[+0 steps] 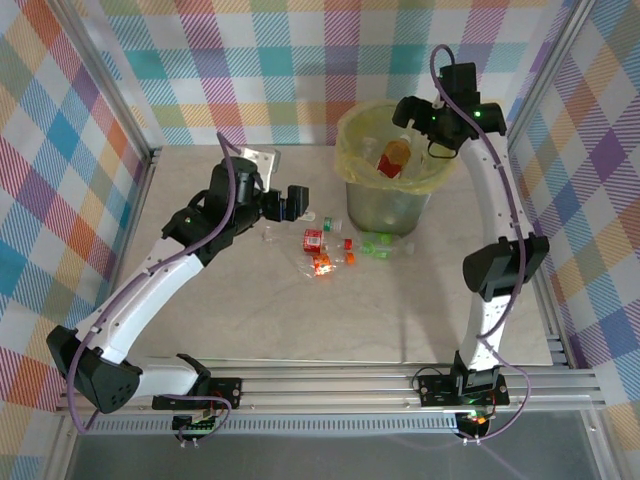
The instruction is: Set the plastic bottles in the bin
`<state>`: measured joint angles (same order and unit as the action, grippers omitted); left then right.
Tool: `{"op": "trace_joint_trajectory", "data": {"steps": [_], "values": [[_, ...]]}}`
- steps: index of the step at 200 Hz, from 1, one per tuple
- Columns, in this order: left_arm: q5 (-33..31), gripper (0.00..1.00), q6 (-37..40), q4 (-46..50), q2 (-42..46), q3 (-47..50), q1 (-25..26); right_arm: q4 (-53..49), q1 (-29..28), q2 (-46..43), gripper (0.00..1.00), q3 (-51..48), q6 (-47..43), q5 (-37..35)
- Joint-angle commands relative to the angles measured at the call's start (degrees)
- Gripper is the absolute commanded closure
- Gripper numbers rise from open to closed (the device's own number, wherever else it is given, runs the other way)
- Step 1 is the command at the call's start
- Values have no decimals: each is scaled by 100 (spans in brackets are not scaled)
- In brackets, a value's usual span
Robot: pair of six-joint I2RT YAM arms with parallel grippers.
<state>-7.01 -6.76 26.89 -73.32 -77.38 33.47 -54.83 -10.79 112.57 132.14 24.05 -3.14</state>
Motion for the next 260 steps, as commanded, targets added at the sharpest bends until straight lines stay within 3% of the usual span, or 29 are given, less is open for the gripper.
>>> {"op": "trace_joint_trajectory", "data": {"steps": [1, 52, 111, 168, 260], "values": [[-336, 0, -320, -158, 252, 227, -10, -11, -252, -761, 0, -492, -486, 130], [-746, 0, -1155, -125, 529, 769, -307, 682, -1282, -2365, 0, -2529, -1065, -183], [-70, 0, -2468, -225, 750, 1739, -1429, 813, -3001, -3180, 0, -4178, -1978, -548], [-96, 0, -3094, -419, 1015, 2418, -1976, 574, -3712, -2438, 0, -4949, -2570, -741], [-572, 0, -3181, -348, 1214, 2639, -2115, 863, -3861, -757, 0, -4736, -3892, -720]]}}
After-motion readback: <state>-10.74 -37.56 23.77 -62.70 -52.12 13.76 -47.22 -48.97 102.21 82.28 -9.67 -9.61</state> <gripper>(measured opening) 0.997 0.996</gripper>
